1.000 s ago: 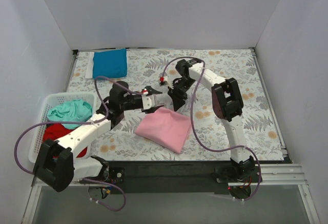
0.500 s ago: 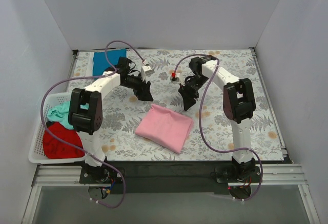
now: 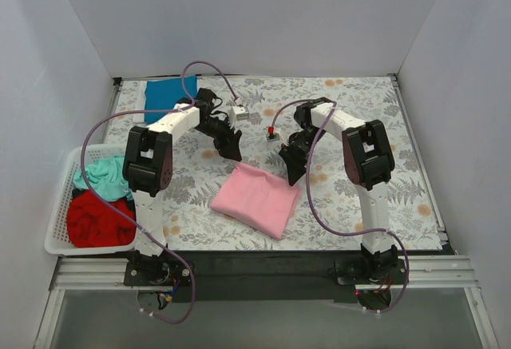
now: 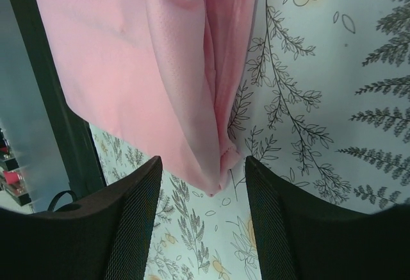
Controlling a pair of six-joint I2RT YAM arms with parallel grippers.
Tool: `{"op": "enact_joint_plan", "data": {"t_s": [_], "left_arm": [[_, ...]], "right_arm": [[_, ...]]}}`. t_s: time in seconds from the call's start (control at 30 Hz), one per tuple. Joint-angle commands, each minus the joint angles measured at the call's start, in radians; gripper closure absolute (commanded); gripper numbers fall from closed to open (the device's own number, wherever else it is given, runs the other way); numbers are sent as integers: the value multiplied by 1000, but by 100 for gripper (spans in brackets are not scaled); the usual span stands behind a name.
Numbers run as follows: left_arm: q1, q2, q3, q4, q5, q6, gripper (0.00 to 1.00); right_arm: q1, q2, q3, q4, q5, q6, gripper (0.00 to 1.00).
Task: Fold and stack the t-shirts
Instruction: Fold the tshirt
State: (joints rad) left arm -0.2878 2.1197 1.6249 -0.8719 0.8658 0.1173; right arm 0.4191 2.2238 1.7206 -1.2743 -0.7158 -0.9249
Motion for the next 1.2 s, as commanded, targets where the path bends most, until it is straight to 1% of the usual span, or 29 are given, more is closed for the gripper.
{"op": "enact_joint_plan", "data": {"t_s": [0.0,0.13,0.3,0.43,0.5,0.6,0.63,0.7,0.73,0.8,0.83,0.87,0.93,0.97,1.0,1.17], "left_arm": [[-24,-14,-8,-24,-4,56,36],[-42,-14,-29,19,-33,47,36],[-54,-6,-37,28,-56,53,34],[-54,-3,-49,34,-73,64,34],[-56,-6,-57,39,-74,71,34],[-54,-9,-60,36,-76,90,35],[-56,-9,-59,33,-77,96,37],[-54,-9,-57,22,-82,113,42],[-56,-10,-54,21,-85,117,49],[-54,-13,-54,19,-85,117,58],[-54,-17,-53,19,-85,120,65],[-54,-20,-54,17,-83,122,75],[-54,-23,-56,24,-82,119,87],[-54,-23,-57,27,-83,113,97],[-53,-26,-57,40,-86,105,100],[-31,-49,-60,79,-96,81,100]], "right_arm": [[-3,-27,-19,-13,-37,-31,38],[-3,-23,-32,-13,-47,-38,41],[-3,-24,-38,-14,-59,-49,45],[-3,-46,-58,-17,-56,-58,55],[-3,-55,-72,-17,-48,-60,57],[-2,-62,-93,-17,-47,-66,65],[-2,-62,-93,-19,-45,-66,71],[-3,-73,-92,-19,-36,-65,76],[-3,-76,-92,-22,-36,-61,82],[-3,-93,-81,-25,-30,-58,88],[-2,-99,-78,-28,-27,-55,93],[-3,-105,-73,-30,-14,-54,94],[-2,-116,-66,-36,1,-49,99],[-3,-119,-62,-40,19,-51,99],[-3,-124,-62,-42,30,-48,99],[-3,-141,-95,-39,94,-60,99]]}}
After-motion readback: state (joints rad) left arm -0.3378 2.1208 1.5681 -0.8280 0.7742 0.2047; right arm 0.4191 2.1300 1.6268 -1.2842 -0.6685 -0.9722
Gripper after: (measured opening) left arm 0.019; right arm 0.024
